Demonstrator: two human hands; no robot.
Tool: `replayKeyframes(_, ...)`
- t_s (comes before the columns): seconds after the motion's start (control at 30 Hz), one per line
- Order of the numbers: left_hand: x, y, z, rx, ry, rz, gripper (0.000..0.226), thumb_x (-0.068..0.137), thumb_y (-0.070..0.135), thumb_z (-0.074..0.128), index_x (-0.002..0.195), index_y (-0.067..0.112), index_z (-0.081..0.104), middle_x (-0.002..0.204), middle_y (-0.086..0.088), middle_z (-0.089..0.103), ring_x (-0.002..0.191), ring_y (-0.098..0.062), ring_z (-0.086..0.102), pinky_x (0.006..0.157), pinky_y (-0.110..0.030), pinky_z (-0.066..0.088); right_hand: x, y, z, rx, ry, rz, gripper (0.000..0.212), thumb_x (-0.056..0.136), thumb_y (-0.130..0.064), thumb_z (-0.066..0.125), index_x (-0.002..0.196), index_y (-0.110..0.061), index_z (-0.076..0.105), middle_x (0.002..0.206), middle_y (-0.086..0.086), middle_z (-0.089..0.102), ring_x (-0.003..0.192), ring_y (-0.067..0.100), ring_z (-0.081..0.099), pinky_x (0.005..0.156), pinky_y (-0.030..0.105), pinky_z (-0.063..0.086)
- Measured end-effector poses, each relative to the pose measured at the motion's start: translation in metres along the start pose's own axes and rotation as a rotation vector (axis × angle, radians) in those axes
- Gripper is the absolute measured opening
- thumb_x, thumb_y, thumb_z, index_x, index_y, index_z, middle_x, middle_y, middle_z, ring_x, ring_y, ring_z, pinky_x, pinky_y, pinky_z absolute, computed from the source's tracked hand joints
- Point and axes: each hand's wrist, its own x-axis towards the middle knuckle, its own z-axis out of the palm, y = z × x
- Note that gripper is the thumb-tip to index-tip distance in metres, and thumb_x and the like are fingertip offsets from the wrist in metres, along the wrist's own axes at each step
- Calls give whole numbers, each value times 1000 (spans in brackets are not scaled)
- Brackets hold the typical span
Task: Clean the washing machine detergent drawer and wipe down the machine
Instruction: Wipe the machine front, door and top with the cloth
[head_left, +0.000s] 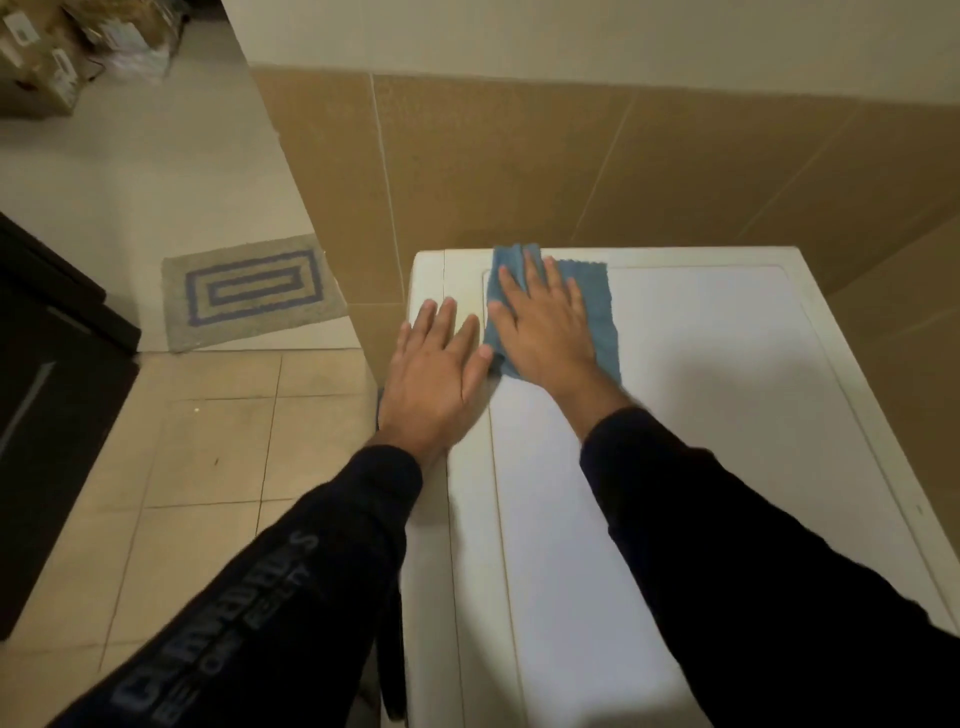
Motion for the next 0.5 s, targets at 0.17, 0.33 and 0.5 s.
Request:
replayKeyframes(0.17, -6, 9, -5, -142, -2, -64, 68, 100, 51, 4, 153, 17, 28, 164, -5, 15, 152, -16, 3, 123, -42, 4, -26, -8, 8, -82, 8, -165, 59, 105, -42, 19, 158, -20, 5, 166, 3, -1, 152, 23, -4, 123, 44, -1)
replayKeyframes(0.33, -26, 33, -31, -359, -105, -188, 59, 106, 43, 9, 150, 14, 35, 160, -10, 25, 151, -19, 10, 121, -37, 2, -96, -19, 23, -24, 20, -179, 62, 103, -45, 24, 158, -20, 12, 166, 3, 9, 153, 23, 1, 123, 46, 4)
replayKeyframes(0.5, -62, 44, -34, -315, -176, -194, 62, 106, 44, 9, 147, 9, 38, 159, -10, 26, 151, -21, 9, 119, -35, 5, -180, -21, 32, -26, 13, -169, 60, 102, -43, 23, 156, -16, 22, 165, 6, 15, 153, 24, 5, 123, 46, 9)
